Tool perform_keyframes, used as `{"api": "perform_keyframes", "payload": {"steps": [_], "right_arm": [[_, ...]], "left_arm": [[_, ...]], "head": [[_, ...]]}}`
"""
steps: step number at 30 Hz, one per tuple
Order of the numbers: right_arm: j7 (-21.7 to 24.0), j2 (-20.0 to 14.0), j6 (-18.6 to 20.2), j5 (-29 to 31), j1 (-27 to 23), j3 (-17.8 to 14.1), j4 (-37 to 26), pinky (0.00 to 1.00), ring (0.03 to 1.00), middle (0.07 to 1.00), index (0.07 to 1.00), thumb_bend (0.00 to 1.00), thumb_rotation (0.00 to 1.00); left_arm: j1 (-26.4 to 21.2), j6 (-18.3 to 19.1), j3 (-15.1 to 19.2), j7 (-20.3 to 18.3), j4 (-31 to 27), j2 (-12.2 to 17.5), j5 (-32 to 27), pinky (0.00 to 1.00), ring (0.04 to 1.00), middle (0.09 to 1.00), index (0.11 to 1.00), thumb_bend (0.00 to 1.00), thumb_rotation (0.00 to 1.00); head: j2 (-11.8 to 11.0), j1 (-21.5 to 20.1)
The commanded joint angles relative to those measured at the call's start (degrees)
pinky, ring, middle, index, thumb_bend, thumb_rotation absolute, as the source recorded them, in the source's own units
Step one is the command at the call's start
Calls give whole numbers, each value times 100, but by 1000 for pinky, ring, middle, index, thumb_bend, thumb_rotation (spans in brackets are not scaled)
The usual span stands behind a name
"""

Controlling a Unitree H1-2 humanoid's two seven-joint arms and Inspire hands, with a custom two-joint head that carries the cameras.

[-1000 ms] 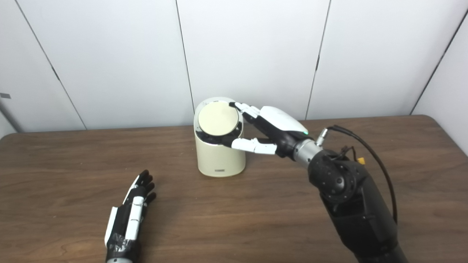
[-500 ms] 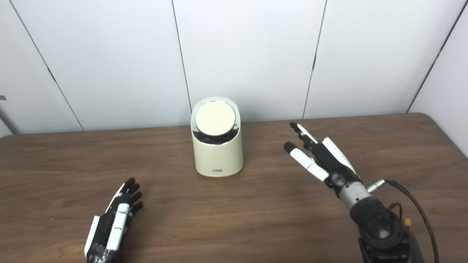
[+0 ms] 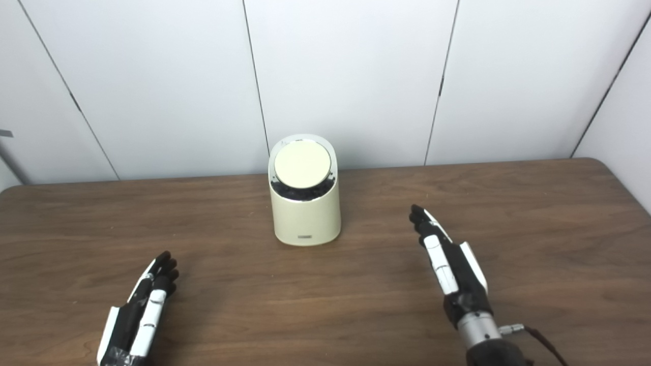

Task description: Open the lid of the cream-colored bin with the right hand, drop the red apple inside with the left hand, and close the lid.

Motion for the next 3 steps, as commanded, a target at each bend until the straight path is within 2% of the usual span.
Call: {"api": "perform_keyframes", "payload": {"steps": [1, 3], "right_arm": [[-126, -18, -393, 209, -60, -65, -24, 929, 945, 925, 917, 479, 1000], [-158, -14, -442, 253, 17, -38, -14, 925, 947, 929, 921, 509, 1000]], "left_arm": [[424, -326, 21, 17, -9, 59, 39, 922, 917, 924, 944, 452, 739], [444, -376, 50, 31, 42, 58, 84, 916, 904, 916, 941, 458, 745]], "head": [[3, 8], [-9, 175]]}}
